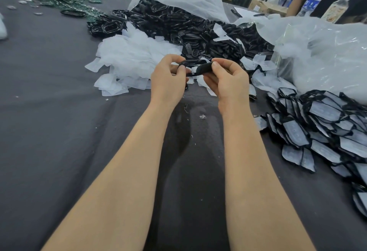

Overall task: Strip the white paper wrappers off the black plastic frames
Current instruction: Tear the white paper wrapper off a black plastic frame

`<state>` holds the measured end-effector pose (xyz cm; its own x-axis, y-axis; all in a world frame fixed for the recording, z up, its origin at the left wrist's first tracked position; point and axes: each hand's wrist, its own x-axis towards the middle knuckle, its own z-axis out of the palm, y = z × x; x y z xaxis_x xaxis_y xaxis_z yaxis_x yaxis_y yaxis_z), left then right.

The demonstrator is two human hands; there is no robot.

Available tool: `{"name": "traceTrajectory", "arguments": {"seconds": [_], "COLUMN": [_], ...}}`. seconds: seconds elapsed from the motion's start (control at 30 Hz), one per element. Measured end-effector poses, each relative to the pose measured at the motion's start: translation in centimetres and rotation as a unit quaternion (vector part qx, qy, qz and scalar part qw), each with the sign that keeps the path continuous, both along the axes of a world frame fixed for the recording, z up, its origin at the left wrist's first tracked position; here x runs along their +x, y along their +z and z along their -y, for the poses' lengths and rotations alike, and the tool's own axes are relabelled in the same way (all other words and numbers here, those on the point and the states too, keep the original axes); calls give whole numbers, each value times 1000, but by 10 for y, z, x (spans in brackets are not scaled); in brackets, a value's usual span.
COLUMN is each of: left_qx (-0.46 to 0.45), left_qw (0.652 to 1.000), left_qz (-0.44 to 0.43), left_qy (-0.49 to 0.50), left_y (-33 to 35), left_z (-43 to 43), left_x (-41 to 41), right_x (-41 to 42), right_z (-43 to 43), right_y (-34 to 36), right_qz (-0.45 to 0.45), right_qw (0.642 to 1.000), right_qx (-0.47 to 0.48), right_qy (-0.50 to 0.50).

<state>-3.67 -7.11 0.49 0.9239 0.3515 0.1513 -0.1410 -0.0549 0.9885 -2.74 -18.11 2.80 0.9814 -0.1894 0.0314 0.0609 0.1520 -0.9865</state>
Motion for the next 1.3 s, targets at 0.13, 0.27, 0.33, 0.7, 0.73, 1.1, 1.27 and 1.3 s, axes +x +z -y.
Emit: {"name": "traceTrajectory", "arguments": {"seconds": [0.13, 0.27, 0.33, 0.7, 0.73, 1.1, 1.27, 1.3], "left_qx": [29, 35, 35, 20, 23, 139, 60, 16], "left_qw": [999, 997, 997, 999, 999, 990, 998, 999], "left_qz": [20, 34, 34, 24, 24, 26, 21, 27], "left_qy": [-30, -62, -59, -29, -29, 11, 24, 40], "left_y": [4, 5, 4, 1, 1, -4, -1, 0], "left_z": [2, 4, 4, 1, 1, -1, -11, -14], "left_x": [-3, -6, -6, -3, -3, -3, -1, 0], "right_x": [-1, 0, 0, 4, 4, 8, 7, 7], "right_z": [-4, -6, -6, -2, -2, -11, -11, -8], "right_y": [-2, -6, -8, -9, -10, -18, -17, -17], "right_qz": [14, 3, -7, -50, -45, 33, 46, 47], "right_qw": [999, 998, 999, 996, 996, 990, 997, 994], "right_qx": [-43, -41, -27, 63, 51, -131, -63, -97], "right_qy": [-12, -37, -30, 41, 48, -29, -15, -35]}}
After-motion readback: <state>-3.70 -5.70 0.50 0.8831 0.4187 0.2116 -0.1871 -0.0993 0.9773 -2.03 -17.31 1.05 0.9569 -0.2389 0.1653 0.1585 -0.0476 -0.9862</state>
